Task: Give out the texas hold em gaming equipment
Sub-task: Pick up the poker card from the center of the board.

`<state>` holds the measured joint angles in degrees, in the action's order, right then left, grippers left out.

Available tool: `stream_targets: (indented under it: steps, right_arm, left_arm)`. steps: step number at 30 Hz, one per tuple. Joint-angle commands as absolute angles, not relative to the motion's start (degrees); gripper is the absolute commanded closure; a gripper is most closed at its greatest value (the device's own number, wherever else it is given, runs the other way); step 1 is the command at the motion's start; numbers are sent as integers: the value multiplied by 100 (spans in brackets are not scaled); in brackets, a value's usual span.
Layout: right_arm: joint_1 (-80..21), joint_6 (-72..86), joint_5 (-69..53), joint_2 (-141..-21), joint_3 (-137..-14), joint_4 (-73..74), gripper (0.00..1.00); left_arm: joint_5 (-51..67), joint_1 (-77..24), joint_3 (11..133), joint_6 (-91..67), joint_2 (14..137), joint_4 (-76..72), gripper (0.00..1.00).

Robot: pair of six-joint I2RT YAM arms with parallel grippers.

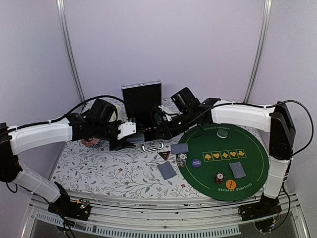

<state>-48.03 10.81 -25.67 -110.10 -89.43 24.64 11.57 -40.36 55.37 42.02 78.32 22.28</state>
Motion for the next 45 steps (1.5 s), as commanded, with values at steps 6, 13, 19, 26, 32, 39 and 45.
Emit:
stream_targets:
  steps: [6, 13, 19, 26, 32, 39, 45]
  right_arm:
    - [-5519, 1792, -1059, -10570, -8930, 3787, 69]
    - [-5908, 2586, -851, -10459, -8303, 3788, 69]
    - [-6137, 3196, -426, -10660, -7919, 3970, 63]
    - [-6192, 3453, -120, -11135, -7997, 4136, 35]
    - [-6224, 3467, -89, -11501, -8235, 4233, 16]
    - [-6319, 3369, 69, -11826, -8546, 4401, 5]
    - [-6382, 3291, 603, -12275, -9056, 4875, 5]
  left_arm:
    - [905, -4068, 5373, 4247, 7559, 2016, 51]
    - [897, -4066, 5354, 4220, 7501, 1987, 51]
    - [897, -4068, 5314, 4220, 7422, 1973, 51]
    - [943, -4069, 5300, 4228, 7409, 1969, 51]
    - [967, -4069, 5295, 4227, 7425, 1969, 51]
    - [1006, -4066, 5291, 4236, 7435, 1979, 51]
    - [1006, -4064, 5295, 4236, 7436, 1995, 51]
